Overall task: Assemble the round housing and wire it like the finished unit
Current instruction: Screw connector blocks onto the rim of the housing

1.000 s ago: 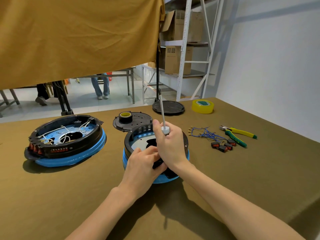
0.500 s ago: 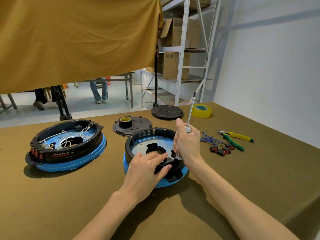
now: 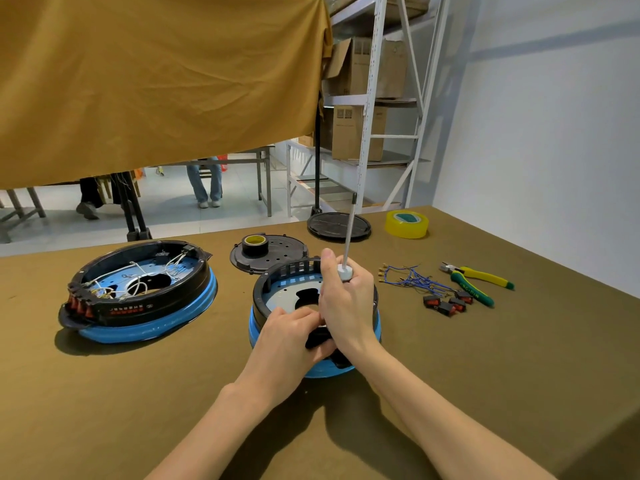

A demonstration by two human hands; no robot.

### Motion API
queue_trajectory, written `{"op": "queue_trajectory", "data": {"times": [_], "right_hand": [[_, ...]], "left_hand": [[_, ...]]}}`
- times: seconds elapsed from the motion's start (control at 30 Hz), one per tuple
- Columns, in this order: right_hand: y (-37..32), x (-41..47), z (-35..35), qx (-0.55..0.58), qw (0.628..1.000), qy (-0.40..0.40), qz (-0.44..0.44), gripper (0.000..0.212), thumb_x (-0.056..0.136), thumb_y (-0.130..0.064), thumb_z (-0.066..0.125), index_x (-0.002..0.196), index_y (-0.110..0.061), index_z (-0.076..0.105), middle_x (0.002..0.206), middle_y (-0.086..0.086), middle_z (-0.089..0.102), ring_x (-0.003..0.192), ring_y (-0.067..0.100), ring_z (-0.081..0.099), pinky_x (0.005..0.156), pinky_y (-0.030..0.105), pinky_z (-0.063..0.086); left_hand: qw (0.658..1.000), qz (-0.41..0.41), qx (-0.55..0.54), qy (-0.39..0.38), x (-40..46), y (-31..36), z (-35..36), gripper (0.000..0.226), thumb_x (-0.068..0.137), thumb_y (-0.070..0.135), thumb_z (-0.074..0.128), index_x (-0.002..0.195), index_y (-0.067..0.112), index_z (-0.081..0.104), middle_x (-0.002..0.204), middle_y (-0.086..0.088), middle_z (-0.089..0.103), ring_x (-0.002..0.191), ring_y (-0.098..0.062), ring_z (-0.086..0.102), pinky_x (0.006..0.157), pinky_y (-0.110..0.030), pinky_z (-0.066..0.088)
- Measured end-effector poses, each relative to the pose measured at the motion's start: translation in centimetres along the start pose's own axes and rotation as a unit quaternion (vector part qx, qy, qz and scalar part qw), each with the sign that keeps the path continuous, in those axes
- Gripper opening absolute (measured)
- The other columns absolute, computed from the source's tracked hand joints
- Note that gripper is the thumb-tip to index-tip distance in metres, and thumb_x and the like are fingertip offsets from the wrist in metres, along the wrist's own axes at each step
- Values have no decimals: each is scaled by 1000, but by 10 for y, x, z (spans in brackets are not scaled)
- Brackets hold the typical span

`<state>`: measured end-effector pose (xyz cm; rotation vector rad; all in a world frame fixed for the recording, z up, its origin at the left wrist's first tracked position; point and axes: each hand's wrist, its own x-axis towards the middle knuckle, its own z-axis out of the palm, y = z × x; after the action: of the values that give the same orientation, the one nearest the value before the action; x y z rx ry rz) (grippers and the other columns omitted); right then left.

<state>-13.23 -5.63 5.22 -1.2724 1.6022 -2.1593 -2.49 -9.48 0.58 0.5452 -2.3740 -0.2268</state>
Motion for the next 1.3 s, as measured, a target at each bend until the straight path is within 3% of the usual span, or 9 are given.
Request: {"op": "queue_trajectory", "data": {"times": [0.23, 0.37, 0.5, 0.6, 0.7, 0.77, 0.9, 1.1, 1.3], "right_hand": [[-9, 13, -29, -48, 996, -16, 72, 44, 100, -51, 59, 74, -17, 48, 61, 1, 46, 55, 19, 42, 52, 34, 39], [8, 31, -87, -210, 974, 18, 83, 24, 105, -46, 47, 107, -21, 48, 72, -6, 59, 55, 3, 53, 56, 31, 47], [39, 32, -139, -478, 872, -36, 102, 14, 104, -26, 51, 112, -15, 51, 98, 3, 62, 80, 19, 64, 69, 42, 57], [53, 22, -159, -626, 766, -98, 105, 20, 101, -34, 56, 114, -18, 58, 109, 1, 63, 93, 22, 65, 77, 39, 56], [50, 23, -160, -686, 713, -116, 83, 33, 99, -45, 59, 121, -21, 58, 117, -1, 65, 104, 20, 64, 86, 37, 55], [44, 28, -152, -660, 744, -100, 34, 34, 99, -44, 60, 123, -20, 59, 119, 0, 63, 111, 19, 60, 91, 35, 52], [19, 26, -104, -398, 905, -131, -76, 8, 102, -27, 59, 95, -24, 63, 87, -12, 62, 80, 1, 57, 68, 20, 42], [22, 36, -43, -416, 855, -311, -7, 22, 107, -20, 39, 113, -19, 61, 92, -2, 66, 73, 13, 57, 62, 32, 40], [30, 36, -46, -447, 824, -348, -2, 27, 108, -24, 36, 111, -26, 62, 102, -5, 68, 82, 10, 60, 69, 35, 45]], "left_hand": [[998, 10, 60, 32, 2, 3, 3, 46, 95, 58, 48, 121, 30, 73, 105, 13, 77, 72, -4, 61, 67, -22, 42], [996, 51, 71, 26, -1, 0, 5, 42, 101, 49, 47, 134, 31, 66, 124, 11, 72, 95, -8, 70, 74, -25, 48], [995, 88, 42, 34, -2, -1, 2, 37, 101, 40, 49, 129, 30, 70, 131, 8, 68, 94, -5, 69, 77, -34, 55], [996, 83, 9, 44, -4, -2, 1, 32, 97, 38, 58, 122, 28, 74, 123, 11, 70, 91, -1, 67, 79, -34, 55], [997, 69, 0, 40, -4, -2, 3, 30, 96, 36, 60, 121, 28, 74, 121, 13, 70, 105, -3, 64, 84, -32, 54], [998, 64, -6, 28, -4, -3, 2, 32, 97, 39, 57, 124, 29, 72, 123, 15, 68, 108, -3, 62, 88, -31, 53], [998, 48, -26, 36, -10, -10, 3, 39, 96, 50, 58, 124, 27, 70, 122, 14, 68, 110, -3, 58, 95, -30, 52], [995, -10, 6, 101, -18, -17, 12, 42, 88, 63, 59, 106, 29, 74, 103, 16, 70, 104, -8, 57, 104, -31, 31], [995, 0, -1, 95, -17, -22, 12, 44, 92, 68, 54, 107, 32, 74, 98, 18, 70, 96, -6, 57, 102, -31, 31]]}}
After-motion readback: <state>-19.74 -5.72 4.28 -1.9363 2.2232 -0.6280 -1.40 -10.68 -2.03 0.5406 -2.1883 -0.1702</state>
